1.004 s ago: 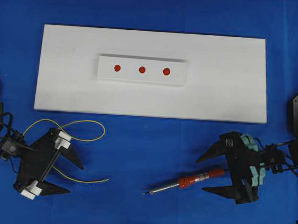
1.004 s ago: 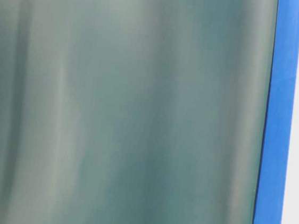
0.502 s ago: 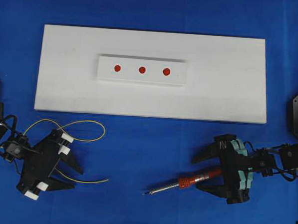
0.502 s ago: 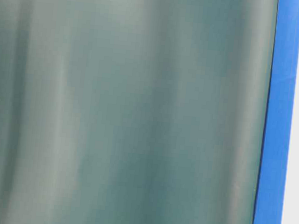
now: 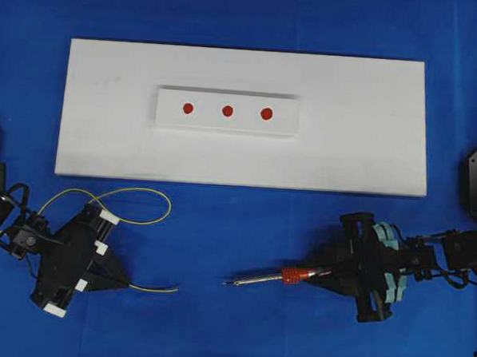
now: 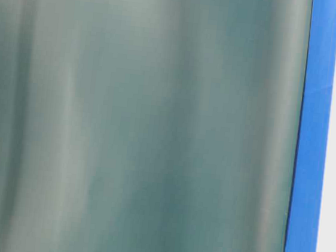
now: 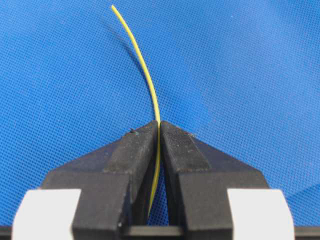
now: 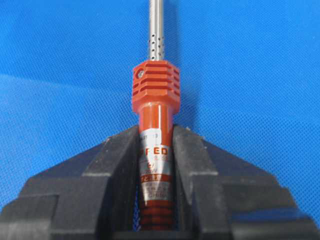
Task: Touch the tip of the soldering iron to the tip of the solder at the mark.
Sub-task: 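Grasp the solder wire with left gripper and iron handle with right, then lift both tools and bring them over the red dots on the strip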
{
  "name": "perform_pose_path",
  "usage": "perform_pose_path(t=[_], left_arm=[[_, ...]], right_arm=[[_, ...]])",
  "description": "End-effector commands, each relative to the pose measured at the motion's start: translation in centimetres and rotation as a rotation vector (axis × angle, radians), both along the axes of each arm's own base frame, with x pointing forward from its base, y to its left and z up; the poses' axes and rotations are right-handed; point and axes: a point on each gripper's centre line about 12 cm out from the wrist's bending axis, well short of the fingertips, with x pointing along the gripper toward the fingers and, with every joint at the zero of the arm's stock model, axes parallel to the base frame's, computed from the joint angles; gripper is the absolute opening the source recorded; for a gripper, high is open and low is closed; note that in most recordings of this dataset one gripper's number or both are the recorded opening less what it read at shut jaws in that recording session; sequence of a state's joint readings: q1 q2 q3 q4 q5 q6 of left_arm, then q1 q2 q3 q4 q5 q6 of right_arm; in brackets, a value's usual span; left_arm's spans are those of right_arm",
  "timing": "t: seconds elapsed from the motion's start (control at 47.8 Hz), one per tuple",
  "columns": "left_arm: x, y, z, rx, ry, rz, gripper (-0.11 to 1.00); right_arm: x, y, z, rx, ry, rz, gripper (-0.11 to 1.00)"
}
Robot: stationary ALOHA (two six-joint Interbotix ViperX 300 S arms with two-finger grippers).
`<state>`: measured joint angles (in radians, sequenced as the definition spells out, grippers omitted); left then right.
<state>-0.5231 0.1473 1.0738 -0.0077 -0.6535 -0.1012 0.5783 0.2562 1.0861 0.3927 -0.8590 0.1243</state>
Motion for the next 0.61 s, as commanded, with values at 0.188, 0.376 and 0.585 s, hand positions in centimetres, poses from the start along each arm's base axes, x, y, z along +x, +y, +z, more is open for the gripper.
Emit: perform_pose_path(t=[0.188,0.376,0.585], left_arm=[[1.2,0.3,2.2,-0.005,0.010,0.032,0.02],[2.1,0.8,4.3,0.031,0.079,0.059,0.02],[2.5,1.8,8.0,0.047,0.119,0.094,0.02]], right_arm=[[0.2,0.2,2.6,0.034,-0.003,0.015,0.06],[0.4,-0.3,5.9,0.050,0.054,0.030,0.06],[0.6,-1.5,10.4,0.052,0.117,0.060,0.06]])
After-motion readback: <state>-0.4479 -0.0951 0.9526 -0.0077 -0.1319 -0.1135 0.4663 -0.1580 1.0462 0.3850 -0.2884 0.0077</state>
